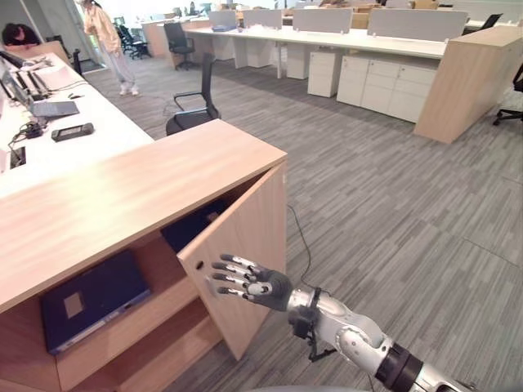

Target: Put the empty folder in the office cabinet

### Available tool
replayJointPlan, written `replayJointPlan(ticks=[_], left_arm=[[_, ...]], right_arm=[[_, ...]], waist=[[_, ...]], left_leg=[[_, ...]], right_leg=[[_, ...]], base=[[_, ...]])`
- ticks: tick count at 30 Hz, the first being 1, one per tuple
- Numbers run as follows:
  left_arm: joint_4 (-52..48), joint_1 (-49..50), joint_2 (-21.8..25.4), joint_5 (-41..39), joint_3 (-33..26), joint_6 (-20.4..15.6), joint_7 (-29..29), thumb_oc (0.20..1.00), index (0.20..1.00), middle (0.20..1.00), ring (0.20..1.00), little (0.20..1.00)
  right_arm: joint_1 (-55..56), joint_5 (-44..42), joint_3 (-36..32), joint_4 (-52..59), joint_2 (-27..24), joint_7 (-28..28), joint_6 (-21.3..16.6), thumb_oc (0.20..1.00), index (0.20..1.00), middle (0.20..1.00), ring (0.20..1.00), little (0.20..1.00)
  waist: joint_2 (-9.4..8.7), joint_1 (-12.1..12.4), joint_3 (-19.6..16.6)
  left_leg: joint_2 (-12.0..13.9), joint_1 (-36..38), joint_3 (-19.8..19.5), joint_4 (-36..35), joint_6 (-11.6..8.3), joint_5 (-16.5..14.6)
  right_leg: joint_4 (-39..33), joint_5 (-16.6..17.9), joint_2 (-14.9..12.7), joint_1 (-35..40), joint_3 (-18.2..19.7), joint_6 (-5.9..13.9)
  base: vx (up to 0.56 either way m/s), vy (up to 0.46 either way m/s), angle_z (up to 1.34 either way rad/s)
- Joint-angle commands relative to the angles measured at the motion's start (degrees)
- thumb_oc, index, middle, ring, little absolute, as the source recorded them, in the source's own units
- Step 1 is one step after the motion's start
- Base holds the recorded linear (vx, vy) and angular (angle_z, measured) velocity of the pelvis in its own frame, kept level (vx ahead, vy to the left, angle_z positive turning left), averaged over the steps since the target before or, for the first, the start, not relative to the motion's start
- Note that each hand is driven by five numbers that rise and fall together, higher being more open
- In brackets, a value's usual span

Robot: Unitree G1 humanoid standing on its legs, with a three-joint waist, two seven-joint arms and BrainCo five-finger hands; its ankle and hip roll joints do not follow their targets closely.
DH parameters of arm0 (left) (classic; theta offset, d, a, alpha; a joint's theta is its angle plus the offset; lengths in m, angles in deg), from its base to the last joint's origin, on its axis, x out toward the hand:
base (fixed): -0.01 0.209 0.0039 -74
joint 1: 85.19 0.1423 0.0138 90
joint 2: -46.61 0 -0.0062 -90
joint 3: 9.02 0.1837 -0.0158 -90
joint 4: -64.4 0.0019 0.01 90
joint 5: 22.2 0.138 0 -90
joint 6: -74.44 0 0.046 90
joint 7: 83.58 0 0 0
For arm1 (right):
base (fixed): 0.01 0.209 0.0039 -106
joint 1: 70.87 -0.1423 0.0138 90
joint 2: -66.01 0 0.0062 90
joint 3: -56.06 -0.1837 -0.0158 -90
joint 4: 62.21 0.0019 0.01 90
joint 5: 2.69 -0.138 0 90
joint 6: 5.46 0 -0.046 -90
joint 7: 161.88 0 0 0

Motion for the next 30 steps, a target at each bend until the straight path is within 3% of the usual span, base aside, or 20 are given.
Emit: replayJointPlan(ticks=[1,6,8,12,13,15,17,20,21,23,26,29,30], left_arm=[[3.3,-2.8,2.9,-1.2,0.0,0.2,0.2,1.0,1.0,1.0,1.0,1.0],[2.7,-2.8,2.9,-1.8,0.4,0.0,-0.5,1.0,1.0,1.0,1.0,1.0],[2.9,-3.4,3.0,-2.1,1.0,-0.1,-2.1,1.0,1.0,1.0,1.0,1.0],[2.9,-3.5,3.0,-2.0,1.3,-0.1,-2.7,1.0,1.0,1.0,1.0,1.0],[2.8,-3.1,2.7,-2.6,2.0,-0.3,-3.4,1.0,1.0,1.0,1.0,1.0],[2.6,-3.0,2.6,-3.1,2.6,-0.5,-3.3,1.0,1.0,1.0,1.0,1.0],[0.3,-3.5,2.3,-5.3,4.9,-0.8,-2.4,1.0,1.0,1.0,1.0,1.0],[-1.8,-5.2,2.0,-7.9,7.3,-1.2,-0.4,1.0,1.0,1.0,1.0,1.0],[-2.2,-5.8,1.9,-8.3,7.8,-1.2,0.1,1.0,1.0,1.0,1.0,1.0],[-2.1,-7.0,1.4,-8.9,8.4,-1.2,1.0,1.0,1.0,1.0,1.0,1.0],[-1.7,-7.8,0.7,-8.8,8.4,-1.2,1.3,1.0,1.0,1.0,1.0,1.0],[-1.7,-7.9,0.1,-8.4,8.6,-1.2,1.3,1.0,1.0,1.0,1.0,1.0],[-1.4,-8.0,-0.4,-7.4,9.0,-1.1,1.2,1.0,1.0,1.0,1.0,1.0]], right_arm=[[-3.2,-3.3,-0.3,2.2,3.2,0.8,-2.4,1.0,1.0,1.0,1.0,1.0],[-0.4,-2.2,0.1,-0.3,2.0,1.6,-1.9,1.0,1.0,1.0,1.0,1.0],[2.2,5.5,-1.1,-7.0,-0.6,1.4,-1.4,1.0,1.0,1.0,1.0,1.0],[3.3,12.1,-2.5,-10.9,-1.6,0.6,-1.8,1.0,1.0,1.0,1.0,1.0],[5.0,24.9,-5.3,-23.6,-0.8,-2.1,-2.8,1.0,1.0,1.0,1.0,1.0],[5.2,27.6,-6.3,-27.7,0.2,-3.0,-3.0,1.0,1.0,1.0,1.0,1.0],[4.0,38.4,-8.3,-38.8,2.3,-6.8,-3.6,1.0,1.0,1.0,1.0,1.0],[1.2,46.2,-10.6,-50.7,4.6,-11.8,-2.9,1.0,1.0,1.0,1.0,1.0],[0.3,47.2,-11.3,-54.3,5.5,-12.9,-2.5,1.0,1.0,1.0,1.0,1.0],[-1.7,49.5,-13.9,-63.4,7.3,-15.6,-1.4,1.0,1.0,1.0,1.0,1.0],[-2.0,49.3,-17.2,-68.8,8.0,-17.4,-0.8,1.0,1.0,1.0,1.0,1.0],[-1.6,50.0,-18.6,-71.0,8.0,-18.0,-0.6,1.0,1.0,1.0,1.0,1.0],[-0.9,51.0,-19.9,-72.2,7.7,-18.7,-0.4,1.0,1.0,1.0,1.0,1.0]], waist=[[-5.47,-0.8,3.7],[-5.6,-1.2,3.7],[-5.68,-1.3,3.9],[-5.76,-1.3,3.8],[-5.82,-0.8,4.3],[-5.92,-0.6,4.3],[-6.12,0.3,5.7],[-6.73,1.5,8.0],[-6.87,1.8,8.4],[-6.95,2.9,8.8],[-6.61,2.8,8.3],[-6.06,2.4,7.8],[-5.18,1.2,6.9]], left_leg=[[-4.2,3.8,0.8,0.6,0.7,-4.2],[-3.7,3.7,0.9,0.6,0.3,-3.9],[-3.3,3.7,0.5,0.6,-0.13,-3.6],[-3.2,3.2,-0.1,0.8,-0.15,-3.3],[-2.8,2.9,-1.2,1.6,-0.3,-3.3],[-2.7,2.3,-1.7,2.0,-0.28,-3.1],[-2.0,0.0,-3.2,5.1,-0.54,-3.1],[-1.7,-5.4,-4.3,12.1,-1.11,-3.4],[-1.6,-6.7,-3.8,14.0,-1.02,-3.6],[-1.6,-7.2,-2.6,19.7,-0.01,-8.3],[-1.3,-5.4,0.4,21.5,1.13,-11.5],[-1.1,-3.9,2.6,20.9,1.3,-12.3],[-0.7,-1.5,6.6,18.2,1.18,-12.0]], right_leg=[[2.0,-4.9,1.3,-0.1,0.1,-1.07],[2.0,-5.3,1.7,-0.3,0.1,-1.23],[2.1,-5.8,2.3,0.0,0.0,-1.41],[2.1,-5.9,2.4,-0.2,-0.2,-1.52],[2.0,-6.2,2.8,0.4,-0.4,-1.83],[2.0,-6.2,2.8,0.3,-0.8,-2.01],[2.2,-6.7,3.2,0.5,-1.7,-2.69],[2.5,-7.1,3.0,0.3,-4.0,-3.56],[2.5,-7.1,2.9,0.3,-4.8,-3.79],[2.7,-7.9,2.7,0.8,-6.6,-3.9],[3.3,-8.1,2.1,0.3,-9.9,-3.96],[3.6,-8.2,1.5,0.4,-12.5,-3.9],[3.9,-8.0,0.8,0.4,-15.3,-3.71]], base=[[-0.01,-0.03,-0.11],[-0.01,-0.041,-0.03],[-0.02,-0.077,0.04],[-0.02,-0.055,0.04],[-0.01,-0.074,0.1],[-0.04,-0.081,0.2],[-0.1,-0.103,0.25],[-0.16,-0.093,0.45],[-0.18,-0.08,0.79],[-0.04,-0.056,0.83],[-0.01,0.03,0.63],[-0.02,0.104,0.65],[-0.05,0.246,1.35]])
